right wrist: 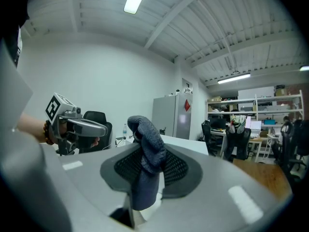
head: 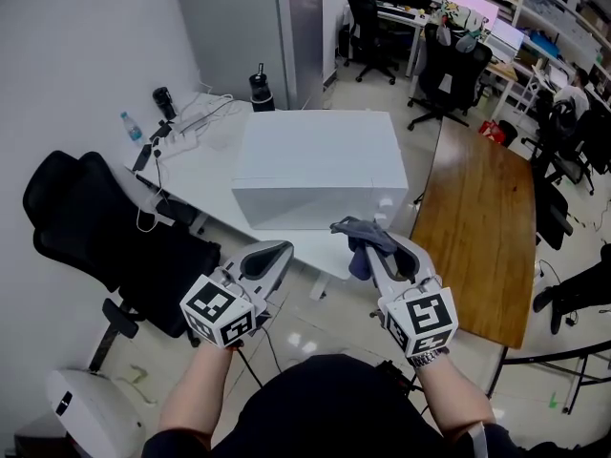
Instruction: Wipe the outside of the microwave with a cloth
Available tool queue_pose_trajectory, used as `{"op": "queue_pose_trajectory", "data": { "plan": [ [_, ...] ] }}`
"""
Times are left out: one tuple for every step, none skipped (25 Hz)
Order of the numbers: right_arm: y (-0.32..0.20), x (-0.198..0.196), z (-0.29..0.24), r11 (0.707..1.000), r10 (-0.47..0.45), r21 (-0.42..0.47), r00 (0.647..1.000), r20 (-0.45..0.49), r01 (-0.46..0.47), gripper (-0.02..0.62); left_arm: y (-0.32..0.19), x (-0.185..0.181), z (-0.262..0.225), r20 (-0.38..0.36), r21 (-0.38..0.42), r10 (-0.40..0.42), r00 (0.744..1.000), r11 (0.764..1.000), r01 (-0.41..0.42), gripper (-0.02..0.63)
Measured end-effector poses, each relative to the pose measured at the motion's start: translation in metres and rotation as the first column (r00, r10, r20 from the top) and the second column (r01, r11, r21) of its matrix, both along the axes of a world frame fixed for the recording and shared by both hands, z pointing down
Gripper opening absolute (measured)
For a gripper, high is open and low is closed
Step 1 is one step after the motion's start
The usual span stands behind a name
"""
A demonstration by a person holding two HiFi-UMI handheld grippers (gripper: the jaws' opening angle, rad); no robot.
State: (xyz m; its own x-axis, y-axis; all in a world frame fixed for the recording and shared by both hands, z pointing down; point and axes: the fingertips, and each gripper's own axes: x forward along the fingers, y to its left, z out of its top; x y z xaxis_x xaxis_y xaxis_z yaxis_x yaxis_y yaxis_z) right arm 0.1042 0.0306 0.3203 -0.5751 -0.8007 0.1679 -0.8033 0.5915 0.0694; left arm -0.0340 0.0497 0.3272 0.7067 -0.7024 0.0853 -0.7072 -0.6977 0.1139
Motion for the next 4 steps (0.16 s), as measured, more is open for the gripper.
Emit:
{"op": "queue_pose_trajectory", "data": {
  "plan": [
    [0.0001,-0.0007,-0.0005,1.0,0.0,0.001,1.0,0.0,0.0,0.098,0.0001,-0.0002,-0.0005,0.0,0.001,0.001,1.0,1.0,-0.001,0.005],
    [0.0,-0.0016,-0.0011,1.0,-0.001,0.003,1.0,-0.001,0.001,0.098,0.0001,-0.0006,-0.0013,0.001,0.003,0.002,1.0,1.0,-0.002,0.005],
    [-0.0001,-0.0025,-0.0018,1.0,-0.003,0.004,1.0,-0.002,0.003,0.099,0.0002,-0.0011,-0.0021,0.002,0.006,0.003,1.0,1.0,-0.003,0.005],
    [-0.0003,-0.0035,-0.0026,1.0,-0.004,0.006,1.0,-0.002,0.004,0.098,0.0002,-0.0016,-0.0031,0.004,0.01,0.005,1.0,1.0,-0.005,0.005]
  ]
}}
